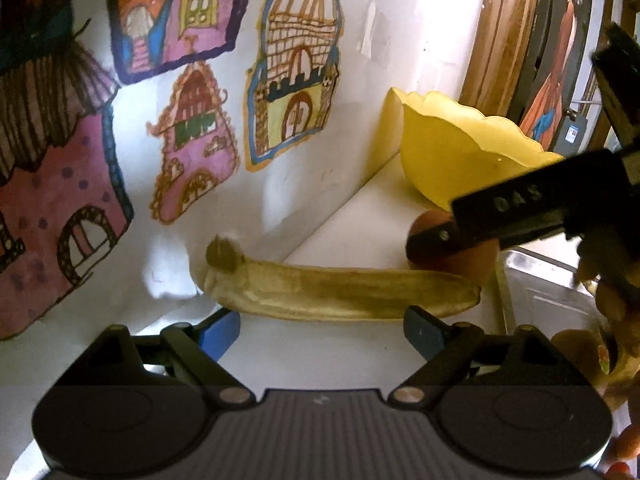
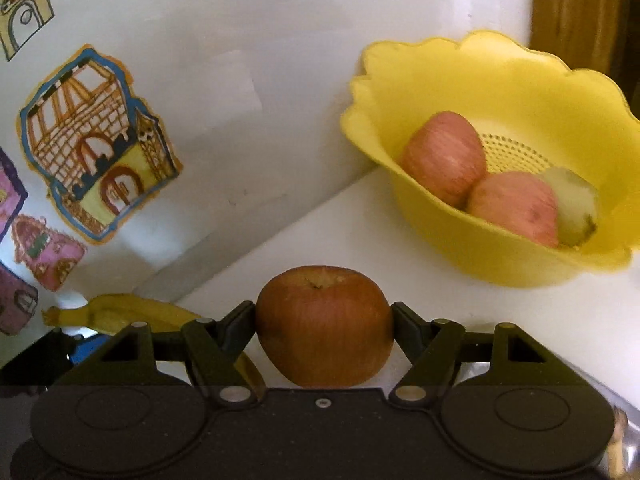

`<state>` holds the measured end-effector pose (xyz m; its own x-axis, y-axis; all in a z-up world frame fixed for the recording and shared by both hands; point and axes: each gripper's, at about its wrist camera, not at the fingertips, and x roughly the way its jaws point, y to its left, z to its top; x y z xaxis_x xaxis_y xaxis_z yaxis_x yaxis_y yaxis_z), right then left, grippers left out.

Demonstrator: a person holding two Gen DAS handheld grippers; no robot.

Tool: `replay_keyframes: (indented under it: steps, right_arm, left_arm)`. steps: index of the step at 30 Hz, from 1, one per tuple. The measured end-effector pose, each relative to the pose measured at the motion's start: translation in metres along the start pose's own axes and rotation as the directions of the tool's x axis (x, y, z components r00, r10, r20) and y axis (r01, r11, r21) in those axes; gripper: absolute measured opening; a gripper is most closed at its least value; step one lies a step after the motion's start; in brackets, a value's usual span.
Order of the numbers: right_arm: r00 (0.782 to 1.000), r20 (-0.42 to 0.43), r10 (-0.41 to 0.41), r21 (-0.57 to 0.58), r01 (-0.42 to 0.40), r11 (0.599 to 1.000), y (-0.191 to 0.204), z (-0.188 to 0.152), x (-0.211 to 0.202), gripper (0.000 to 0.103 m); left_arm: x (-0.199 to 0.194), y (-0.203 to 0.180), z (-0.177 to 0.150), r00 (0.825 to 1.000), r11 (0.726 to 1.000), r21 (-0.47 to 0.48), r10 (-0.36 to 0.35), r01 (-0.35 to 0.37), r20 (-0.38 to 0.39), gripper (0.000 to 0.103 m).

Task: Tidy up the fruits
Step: 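Lower the left tool over the banana while the right tool holds the apple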

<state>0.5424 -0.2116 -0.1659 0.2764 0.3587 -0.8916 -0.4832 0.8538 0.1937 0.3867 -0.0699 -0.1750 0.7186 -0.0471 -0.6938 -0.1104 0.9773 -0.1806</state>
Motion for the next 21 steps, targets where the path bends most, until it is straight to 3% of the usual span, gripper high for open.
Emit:
replay_keyframes:
  steps: [13, 21]
  right_arm:
    - [1.000, 0.017, -0.009, -0.009, 0.009, 1.000, 0.014, -0.029, -0.015, 0.075]
    - [1.000, 0.023, -0.015, -0.017, 0.015, 1.000, 0.027, -0.036, -0.020, 0.075]
  left_arm:
    - [-0.023, 0.004, -0.020, 0.999, 0.997, 0.067, -0.034, 0.036, -0.034, 0.092]
    - [-0.030, 0.003, -0.028, 0.999, 0.993, 0.119, -0.004, 0.010, -0.048, 0.093]
